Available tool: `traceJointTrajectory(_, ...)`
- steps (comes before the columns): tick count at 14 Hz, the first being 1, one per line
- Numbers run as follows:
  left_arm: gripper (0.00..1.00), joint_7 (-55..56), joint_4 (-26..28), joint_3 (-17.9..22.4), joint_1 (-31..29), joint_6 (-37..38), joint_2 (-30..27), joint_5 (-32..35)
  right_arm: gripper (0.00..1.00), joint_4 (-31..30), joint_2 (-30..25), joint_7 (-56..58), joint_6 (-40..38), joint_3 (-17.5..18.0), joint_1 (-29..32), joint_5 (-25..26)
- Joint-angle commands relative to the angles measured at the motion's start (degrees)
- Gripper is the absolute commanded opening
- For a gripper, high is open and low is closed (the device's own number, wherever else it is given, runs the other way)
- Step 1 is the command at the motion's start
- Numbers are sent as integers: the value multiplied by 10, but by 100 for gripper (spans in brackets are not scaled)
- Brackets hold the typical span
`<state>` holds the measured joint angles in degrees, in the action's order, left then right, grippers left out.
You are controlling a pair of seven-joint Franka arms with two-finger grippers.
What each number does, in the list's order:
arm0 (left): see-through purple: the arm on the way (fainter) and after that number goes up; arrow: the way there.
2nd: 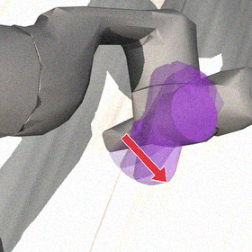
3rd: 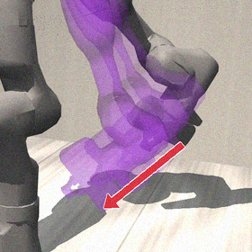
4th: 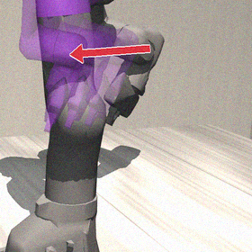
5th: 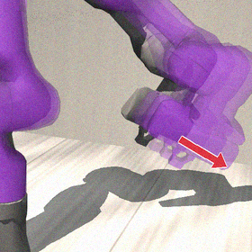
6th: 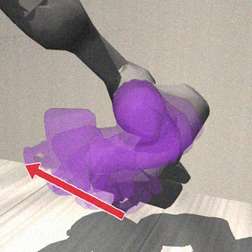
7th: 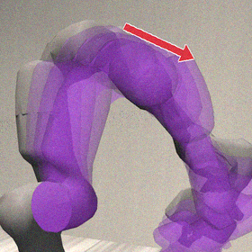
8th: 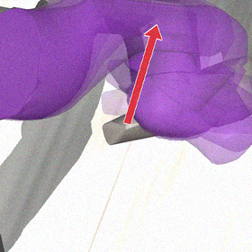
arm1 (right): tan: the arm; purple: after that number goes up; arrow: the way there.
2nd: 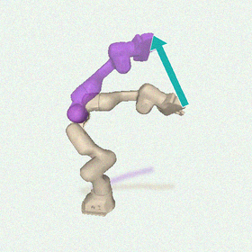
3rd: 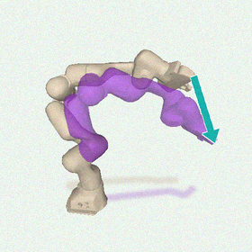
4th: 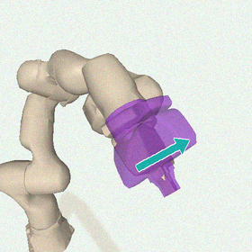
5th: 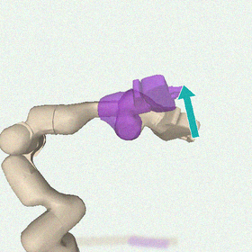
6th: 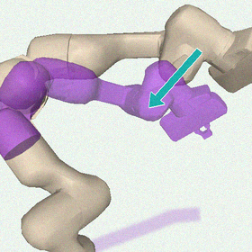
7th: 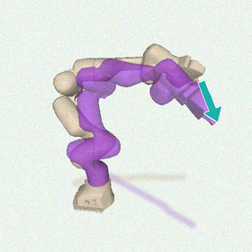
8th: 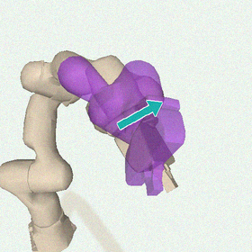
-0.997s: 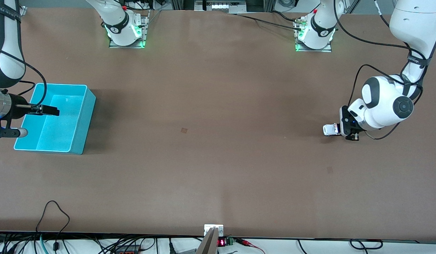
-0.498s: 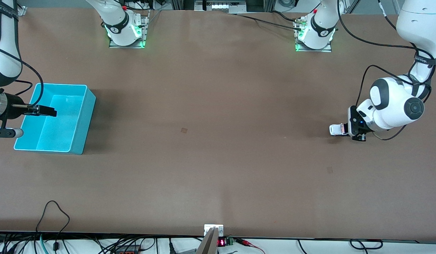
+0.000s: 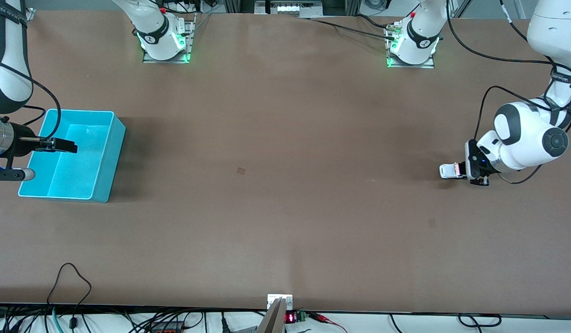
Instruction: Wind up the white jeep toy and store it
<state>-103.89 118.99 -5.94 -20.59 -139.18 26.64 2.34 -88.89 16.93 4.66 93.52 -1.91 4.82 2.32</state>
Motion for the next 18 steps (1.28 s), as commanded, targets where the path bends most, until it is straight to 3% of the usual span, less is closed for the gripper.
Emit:
traceJointTrajectory(1,23,-20,-33,-2,-18,-26,75,18,100,2,3,1,-5,2,0,-7)
traceJointTrajectory(10,24,-61,-43,-10,-64,-26,87,19,100,5,2,-7,-7,3,-17,-10)
traceJointTrajectory(13,28,-69,-43,-13,-70,-26,83,19,100,5,2,-6,-7,3,-18,-10)
traceJointTrajectory(14,36,-76,-45,-20,-71,-24,76,18,100,5,2,-6,-6,4,-17,-10)
traceJointTrajectory(15,63,-76,-56,-29,-73,-14,67,14,100,5,2,-6,-6,4,-17,-10)
traceJointTrajectory(16,100,-77,-64,-40,-77,7,61,14,100,5,2,-6,-6,4,-17,-10)
traceJointTrajectory(18,100,-76,-92,-63,-84,74,47,14,100,5,2,-6,-6,4,-17,-13)
